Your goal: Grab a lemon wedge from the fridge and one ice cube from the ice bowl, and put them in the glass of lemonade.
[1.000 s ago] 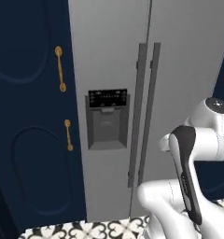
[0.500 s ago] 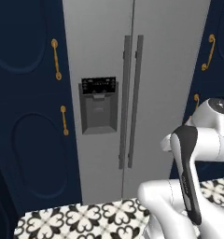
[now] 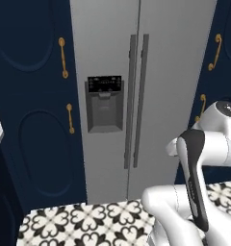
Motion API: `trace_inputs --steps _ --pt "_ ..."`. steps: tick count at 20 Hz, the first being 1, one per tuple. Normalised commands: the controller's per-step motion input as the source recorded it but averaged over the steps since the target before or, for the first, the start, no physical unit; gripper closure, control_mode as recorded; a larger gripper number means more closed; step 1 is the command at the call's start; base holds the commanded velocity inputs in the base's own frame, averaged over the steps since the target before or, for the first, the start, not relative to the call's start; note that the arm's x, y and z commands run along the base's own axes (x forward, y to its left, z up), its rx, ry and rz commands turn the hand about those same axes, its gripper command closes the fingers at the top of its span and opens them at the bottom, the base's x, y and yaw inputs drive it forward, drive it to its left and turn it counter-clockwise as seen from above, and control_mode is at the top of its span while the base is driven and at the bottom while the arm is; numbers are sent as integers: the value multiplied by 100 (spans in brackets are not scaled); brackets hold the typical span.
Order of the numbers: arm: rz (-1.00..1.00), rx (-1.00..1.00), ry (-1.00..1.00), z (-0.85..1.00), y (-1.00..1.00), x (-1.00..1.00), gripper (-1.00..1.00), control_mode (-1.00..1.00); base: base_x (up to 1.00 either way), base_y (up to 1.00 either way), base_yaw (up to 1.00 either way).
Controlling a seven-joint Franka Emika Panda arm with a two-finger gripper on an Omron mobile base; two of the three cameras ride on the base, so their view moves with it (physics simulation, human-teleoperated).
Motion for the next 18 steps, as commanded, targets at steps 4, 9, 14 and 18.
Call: trace_inputs --steps 4,9,14,18 --pt "0 0 0 0 0 0 -100 100 47 -12 2" --pt "1 0 0 0 -3 5 -100 -100 33 -17 2" --pt "3 0 0 0 -5 3 -100 -100 0 0 0" --pt "4 0 0 -3 0 0 -100 -100 0 0 0"
